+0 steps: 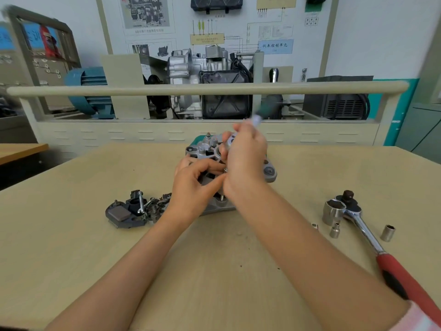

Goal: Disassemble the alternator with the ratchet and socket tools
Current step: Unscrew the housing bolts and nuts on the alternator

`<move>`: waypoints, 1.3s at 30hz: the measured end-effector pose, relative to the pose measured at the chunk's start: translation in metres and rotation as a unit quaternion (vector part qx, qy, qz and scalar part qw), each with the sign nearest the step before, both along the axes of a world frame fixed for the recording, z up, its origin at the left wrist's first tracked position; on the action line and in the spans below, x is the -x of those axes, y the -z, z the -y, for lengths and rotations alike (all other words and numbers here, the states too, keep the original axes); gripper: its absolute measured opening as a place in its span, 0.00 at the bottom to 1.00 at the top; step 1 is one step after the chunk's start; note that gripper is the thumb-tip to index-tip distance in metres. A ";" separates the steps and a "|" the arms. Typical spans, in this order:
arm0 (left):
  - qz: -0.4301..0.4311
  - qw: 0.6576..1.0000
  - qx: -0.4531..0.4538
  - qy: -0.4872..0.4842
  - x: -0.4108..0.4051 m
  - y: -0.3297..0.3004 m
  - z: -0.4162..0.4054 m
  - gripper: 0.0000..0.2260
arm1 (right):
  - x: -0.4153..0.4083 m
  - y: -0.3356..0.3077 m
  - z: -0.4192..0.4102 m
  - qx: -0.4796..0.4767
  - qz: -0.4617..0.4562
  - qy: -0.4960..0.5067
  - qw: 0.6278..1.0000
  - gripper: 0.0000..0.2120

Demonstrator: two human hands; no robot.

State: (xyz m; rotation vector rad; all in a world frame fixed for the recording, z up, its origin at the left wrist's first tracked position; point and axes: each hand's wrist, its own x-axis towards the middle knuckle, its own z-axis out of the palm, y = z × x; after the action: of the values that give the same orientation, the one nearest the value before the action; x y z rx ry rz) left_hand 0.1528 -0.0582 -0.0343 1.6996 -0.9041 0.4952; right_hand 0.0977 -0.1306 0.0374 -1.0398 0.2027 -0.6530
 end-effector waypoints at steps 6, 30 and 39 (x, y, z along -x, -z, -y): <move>-0.001 1.000 0.017 0.005 0.004 -0.001 0.003 0.07 | 0.002 -0.013 0.003 -0.088 -0.025 0.019 0.996 0.10; -0.027 0.999 0.035 0.018 0.002 -0.002 0.002 0.05 | -0.013 -0.029 0.013 0.788 -0.064 0.015 0.612 0.14; -0.016 0.999 0.027 -0.001 0.004 -0.002 0.006 0.05 | -0.016 -0.016 0.005 0.357 -0.103 0.178 0.911 0.38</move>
State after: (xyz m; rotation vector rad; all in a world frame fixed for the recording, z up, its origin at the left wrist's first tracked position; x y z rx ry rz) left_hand 0.1491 -0.0639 -0.0325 1.6553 -0.8578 0.4885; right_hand 0.1138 -0.1353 0.0538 -1.8092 0.3571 -0.9826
